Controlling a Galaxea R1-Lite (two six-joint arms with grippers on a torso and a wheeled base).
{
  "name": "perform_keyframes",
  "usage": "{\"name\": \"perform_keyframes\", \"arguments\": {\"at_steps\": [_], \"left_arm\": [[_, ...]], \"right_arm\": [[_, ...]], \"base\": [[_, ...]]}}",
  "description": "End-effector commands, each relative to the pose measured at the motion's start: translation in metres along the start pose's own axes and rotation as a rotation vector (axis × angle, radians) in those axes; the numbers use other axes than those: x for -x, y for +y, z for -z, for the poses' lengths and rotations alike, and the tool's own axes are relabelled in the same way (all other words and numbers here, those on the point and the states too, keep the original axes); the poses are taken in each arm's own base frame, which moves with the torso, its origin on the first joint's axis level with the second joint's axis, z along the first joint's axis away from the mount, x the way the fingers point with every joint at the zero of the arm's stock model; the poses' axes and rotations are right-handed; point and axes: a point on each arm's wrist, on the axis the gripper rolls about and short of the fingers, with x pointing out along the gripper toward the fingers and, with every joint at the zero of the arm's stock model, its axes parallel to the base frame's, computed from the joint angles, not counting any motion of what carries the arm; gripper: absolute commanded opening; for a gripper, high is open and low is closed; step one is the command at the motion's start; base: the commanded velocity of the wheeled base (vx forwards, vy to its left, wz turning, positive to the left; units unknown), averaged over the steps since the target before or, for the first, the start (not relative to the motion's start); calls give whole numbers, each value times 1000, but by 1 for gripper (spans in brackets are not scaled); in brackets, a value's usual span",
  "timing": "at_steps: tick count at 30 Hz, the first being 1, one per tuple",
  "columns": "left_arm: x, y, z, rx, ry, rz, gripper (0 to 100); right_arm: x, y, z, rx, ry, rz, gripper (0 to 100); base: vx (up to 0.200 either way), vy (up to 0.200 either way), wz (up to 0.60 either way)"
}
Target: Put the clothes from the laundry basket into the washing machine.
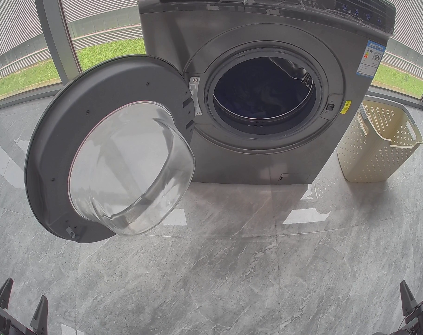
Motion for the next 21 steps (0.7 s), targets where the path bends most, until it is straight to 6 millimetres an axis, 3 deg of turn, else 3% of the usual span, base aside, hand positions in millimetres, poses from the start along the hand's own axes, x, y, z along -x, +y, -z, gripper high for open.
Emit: {"name": "perform_keyframes", "arguments": {"at_steps": [1, 4, 13, 16, 21], "left_arm": [[-1, 0, 5, 0, 7, 0, 100], [0, 0, 4, -9, 3, 0, 100], [-1, 0, 5, -17, 7, 2, 100], [0, 0, 5, -26, 7, 0, 100], [0, 0, 5, -26, 5, 0, 100]], "right_arm": [[-1, 0, 5, 0, 11, 0, 100], [-1, 0, 5, 0, 11, -2, 100], [-1, 0, 5, 0, 9, 0, 100], [-1, 0, 5, 0, 11, 0, 100], [-1, 0, 5, -1, 9, 0, 100]], "base": [[0, 200, 0], [0, 200, 0], [0, 0, 0], [-200, 0, 0], [0, 0, 0]]}}
